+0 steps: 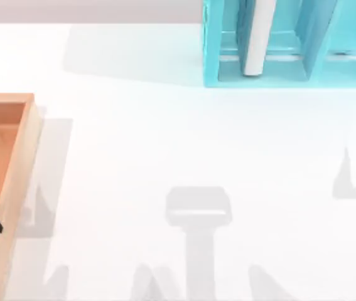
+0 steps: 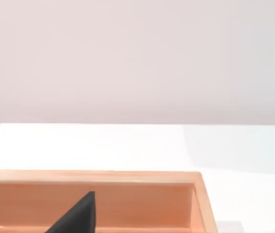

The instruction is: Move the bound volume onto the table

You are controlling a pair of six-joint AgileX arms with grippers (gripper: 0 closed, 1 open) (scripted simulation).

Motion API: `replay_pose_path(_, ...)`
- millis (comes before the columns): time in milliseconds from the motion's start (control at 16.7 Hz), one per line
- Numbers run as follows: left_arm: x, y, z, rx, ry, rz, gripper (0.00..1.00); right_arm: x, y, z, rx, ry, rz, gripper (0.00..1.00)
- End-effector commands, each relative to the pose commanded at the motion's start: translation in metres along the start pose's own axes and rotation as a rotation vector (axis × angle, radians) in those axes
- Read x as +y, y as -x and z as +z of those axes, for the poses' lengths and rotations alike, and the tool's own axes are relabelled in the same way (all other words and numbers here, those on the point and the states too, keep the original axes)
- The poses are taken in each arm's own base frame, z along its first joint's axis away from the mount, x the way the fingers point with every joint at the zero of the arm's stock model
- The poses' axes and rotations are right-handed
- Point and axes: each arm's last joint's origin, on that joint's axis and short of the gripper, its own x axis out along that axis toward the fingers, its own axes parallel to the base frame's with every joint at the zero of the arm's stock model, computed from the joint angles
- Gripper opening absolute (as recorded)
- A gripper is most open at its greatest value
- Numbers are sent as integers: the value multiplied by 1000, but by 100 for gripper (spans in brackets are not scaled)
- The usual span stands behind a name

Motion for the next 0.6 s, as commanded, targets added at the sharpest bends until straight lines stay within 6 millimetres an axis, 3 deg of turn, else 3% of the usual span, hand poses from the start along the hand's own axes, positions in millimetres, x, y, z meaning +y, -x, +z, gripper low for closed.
replay_pose_path(180,0,0,0,0,0,0,100,13,-40,25,-25,-14,-18,100)
replay_pose_path(300,0,0,0,0,0,0,100,27,-76,28,-10,-20,-29,100)
replay_pose_path(420,0,0,0,0,0,0,100,46,-114,17,28,-21,-37,100)
replay_pose_path(600,0,0,0,0,0,0,100,84,-166,-25,106,-11,-43,100)
